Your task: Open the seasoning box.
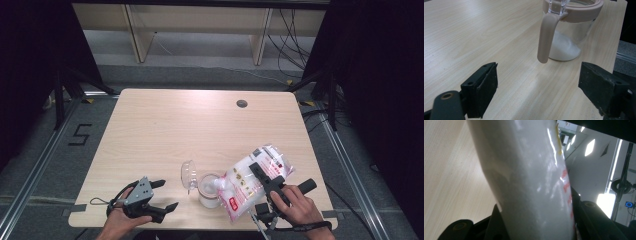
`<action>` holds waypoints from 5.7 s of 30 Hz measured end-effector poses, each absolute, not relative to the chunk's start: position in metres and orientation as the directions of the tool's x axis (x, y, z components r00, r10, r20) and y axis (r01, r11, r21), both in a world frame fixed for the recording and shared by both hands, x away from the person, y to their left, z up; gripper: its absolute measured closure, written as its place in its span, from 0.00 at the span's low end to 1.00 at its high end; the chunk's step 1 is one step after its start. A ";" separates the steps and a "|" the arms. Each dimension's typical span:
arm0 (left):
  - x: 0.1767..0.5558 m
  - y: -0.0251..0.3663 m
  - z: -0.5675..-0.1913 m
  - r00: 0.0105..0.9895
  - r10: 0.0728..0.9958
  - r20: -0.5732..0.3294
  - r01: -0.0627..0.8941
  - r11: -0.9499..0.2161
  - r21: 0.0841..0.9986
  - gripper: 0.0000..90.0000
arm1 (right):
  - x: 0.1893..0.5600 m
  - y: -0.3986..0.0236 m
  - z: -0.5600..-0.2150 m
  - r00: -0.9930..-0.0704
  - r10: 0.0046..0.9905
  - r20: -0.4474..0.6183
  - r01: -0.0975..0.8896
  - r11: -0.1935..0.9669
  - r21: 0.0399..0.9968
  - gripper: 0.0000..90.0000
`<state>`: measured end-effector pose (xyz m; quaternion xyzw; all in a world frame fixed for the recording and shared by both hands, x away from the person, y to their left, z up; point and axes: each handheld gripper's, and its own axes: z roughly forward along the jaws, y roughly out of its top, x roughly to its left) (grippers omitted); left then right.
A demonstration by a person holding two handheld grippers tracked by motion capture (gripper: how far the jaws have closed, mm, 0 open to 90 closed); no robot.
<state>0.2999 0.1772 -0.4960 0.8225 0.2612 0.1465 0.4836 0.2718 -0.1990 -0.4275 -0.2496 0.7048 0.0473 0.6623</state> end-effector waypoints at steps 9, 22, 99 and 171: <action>0.300 0.177 -0.496 0.822 0.569 -0.015 0.286 -0.390 0.875 0.17 | 0.271 -0.199 -0.427 0.005 -0.285 -0.958 -0.417 0.871 -0.261 0.70; 0.301 0.176 -0.496 0.831 0.556 -0.007 0.267 -0.388 0.882 0.17 | 0.271 -0.199 -0.426 0.006 -0.283 -0.959 -0.420 0.870 -0.259 0.70; 0.301 0.176 -0.497 0.828 0.560 -0.023 0.275 -0.371 0.887 0.17 | 0.274 -0.201 -0.427 -0.023 -0.263 -0.965 -0.426 0.876 -0.228 0.74; 0.299 0.177 -0.497 0.820 0.571 -0.036 0.289 -0.360 0.887 0.17 | 0.273 -0.202 -0.422 -0.013 -0.254 -0.967 -0.433 0.873 -0.224 0.74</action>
